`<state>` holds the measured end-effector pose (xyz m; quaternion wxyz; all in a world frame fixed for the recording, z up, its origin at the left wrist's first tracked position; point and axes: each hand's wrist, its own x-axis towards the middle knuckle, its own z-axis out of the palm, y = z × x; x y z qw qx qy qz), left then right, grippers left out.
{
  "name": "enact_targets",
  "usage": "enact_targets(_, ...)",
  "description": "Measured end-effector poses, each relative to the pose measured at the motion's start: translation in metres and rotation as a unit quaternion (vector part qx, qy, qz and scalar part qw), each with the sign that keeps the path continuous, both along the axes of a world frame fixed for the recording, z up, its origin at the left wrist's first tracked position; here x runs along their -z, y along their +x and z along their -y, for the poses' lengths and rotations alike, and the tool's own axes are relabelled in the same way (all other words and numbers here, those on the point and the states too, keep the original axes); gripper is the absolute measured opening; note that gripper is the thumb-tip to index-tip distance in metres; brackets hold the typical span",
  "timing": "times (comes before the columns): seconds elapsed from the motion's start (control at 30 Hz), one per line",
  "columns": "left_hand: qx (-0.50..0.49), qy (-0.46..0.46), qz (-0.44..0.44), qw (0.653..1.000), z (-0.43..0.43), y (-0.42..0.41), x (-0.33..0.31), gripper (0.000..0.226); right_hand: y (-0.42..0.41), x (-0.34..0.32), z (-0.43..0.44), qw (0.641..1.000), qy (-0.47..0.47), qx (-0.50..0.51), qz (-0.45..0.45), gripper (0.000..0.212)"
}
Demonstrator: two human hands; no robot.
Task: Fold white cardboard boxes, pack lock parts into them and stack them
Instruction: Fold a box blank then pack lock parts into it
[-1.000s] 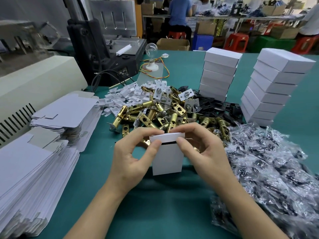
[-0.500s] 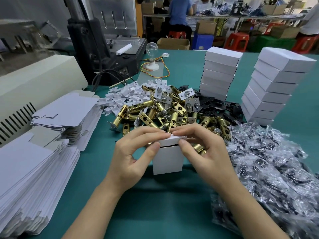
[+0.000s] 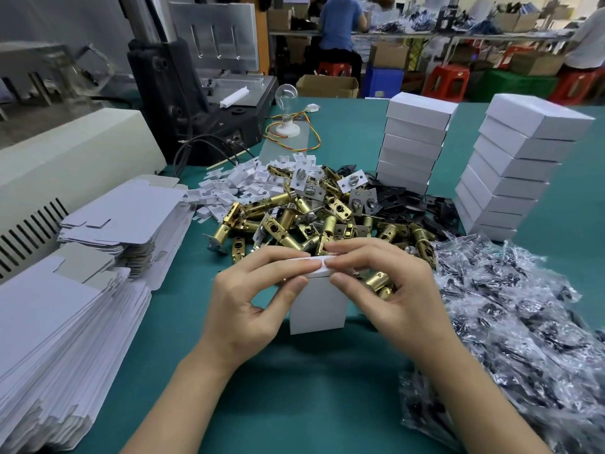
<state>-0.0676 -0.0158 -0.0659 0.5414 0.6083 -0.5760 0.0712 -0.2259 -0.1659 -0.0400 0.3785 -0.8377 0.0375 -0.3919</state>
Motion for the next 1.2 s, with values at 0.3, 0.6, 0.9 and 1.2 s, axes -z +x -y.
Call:
enact_targets(0.3, 0.003, 0.007, 0.017, 1.0, 0.0, 0.001, 0.001, 0.024, -0.002, -0.002, 0.004, 0.997, -0.066, 0.03, 0.002, 0.018)
enact_targets(0.6, 0.002, 0.009, 0.011, 1.0, 0.002, -0.001, 0.0, 0.021, -0.003, 0.002, 0.006, 0.998, -0.052, 0.027, -0.015, 0.013)
enact_targets(0.9, 0.001, 0.018, -0.02, 1.0, 0.002, 0.001, 0.004, 0.023, 0.001, 0.004, 0.005, 0.999, -0.038, 0.028, -0.028, 0.009)
enact_targets(1.2, 0.026, 0.168, -0.191, 0.967, -0.002, 0.005, 0.008, 0.051, 0.002, 0.008, -0.001, 0.997, 0.012, 0.06, -0.044, 0.013)
